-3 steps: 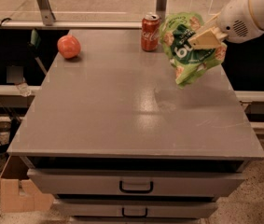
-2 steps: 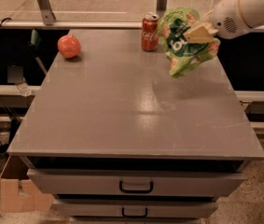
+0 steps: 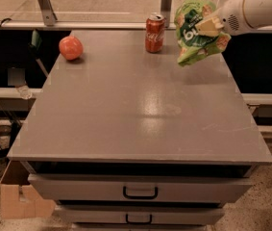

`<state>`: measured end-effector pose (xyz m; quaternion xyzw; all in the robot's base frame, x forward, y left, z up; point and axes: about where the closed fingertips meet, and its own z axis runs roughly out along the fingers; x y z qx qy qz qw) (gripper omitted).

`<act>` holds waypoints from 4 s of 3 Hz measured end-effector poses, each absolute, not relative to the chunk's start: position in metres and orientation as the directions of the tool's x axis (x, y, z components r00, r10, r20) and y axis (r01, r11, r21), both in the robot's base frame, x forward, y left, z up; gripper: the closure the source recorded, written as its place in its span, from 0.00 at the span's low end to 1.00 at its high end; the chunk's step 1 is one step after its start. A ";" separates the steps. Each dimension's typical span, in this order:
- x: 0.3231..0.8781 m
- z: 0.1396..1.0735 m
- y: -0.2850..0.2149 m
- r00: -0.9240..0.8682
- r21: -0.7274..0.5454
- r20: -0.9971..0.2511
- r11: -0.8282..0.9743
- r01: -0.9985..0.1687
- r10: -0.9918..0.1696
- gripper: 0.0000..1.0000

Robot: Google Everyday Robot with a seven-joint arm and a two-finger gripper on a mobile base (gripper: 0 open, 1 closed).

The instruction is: Move green rice chip bag near coke can

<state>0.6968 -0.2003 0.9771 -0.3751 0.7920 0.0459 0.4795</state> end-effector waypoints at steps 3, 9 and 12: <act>0.752 0.938 -0.185 -0.349 -0.204 -0.813 0.790 -0.579 -0.466 0.53; 0.650 1.003 -0.230 -0.271 -0.204 -0.835 0.726 -0.657 -0.480 0.00; 0.587 1.002 -0.242 -0.221 -0.211 -0.784 0.584 -0.784 -0.580 0.00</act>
Offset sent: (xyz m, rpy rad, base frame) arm 0.0575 0.0230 -0.0408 0.0950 0.0685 -0.0952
